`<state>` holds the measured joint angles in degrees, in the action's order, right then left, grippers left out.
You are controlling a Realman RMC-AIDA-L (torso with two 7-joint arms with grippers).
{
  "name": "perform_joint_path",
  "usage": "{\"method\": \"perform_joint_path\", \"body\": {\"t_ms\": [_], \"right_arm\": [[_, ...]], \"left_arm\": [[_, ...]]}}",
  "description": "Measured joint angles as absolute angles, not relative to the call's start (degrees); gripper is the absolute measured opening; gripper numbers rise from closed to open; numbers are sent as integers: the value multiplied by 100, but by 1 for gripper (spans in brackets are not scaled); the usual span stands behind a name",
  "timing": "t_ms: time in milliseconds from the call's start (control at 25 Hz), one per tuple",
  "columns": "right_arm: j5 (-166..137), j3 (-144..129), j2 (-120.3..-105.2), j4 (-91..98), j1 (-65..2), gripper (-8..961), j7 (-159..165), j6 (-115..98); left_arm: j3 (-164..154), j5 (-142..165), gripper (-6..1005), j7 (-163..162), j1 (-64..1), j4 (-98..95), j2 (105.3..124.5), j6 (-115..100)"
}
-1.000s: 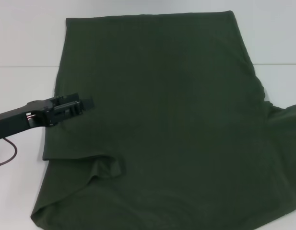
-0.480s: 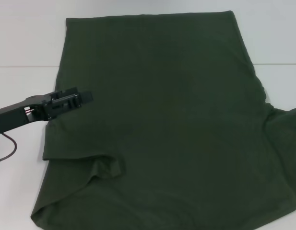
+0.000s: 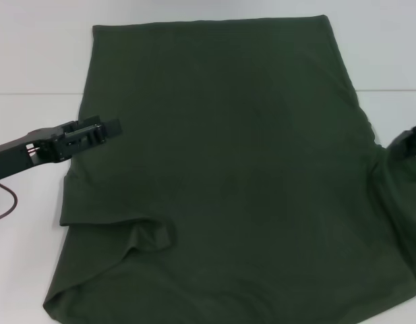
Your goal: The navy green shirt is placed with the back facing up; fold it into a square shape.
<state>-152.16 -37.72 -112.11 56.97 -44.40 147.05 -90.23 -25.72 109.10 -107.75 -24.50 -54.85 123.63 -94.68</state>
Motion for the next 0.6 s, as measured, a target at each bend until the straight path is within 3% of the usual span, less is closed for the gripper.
{"method": "perform_joint_path", "body": {"t_ms": [320, 600], "right_arm": [[-15172, -4028, -11457, 4896, -4879, 18, 14665, -8493], [-14763, -4204, -11474, 4420, -4936, 19, 14344, -8279]], "left_arm": [[-2486, 10865, 753, -10750, -2454, -5476, 12364, -9413], [-2427, 10820, 753, -10738, -2426, -5468, 12366, -9408]]}}
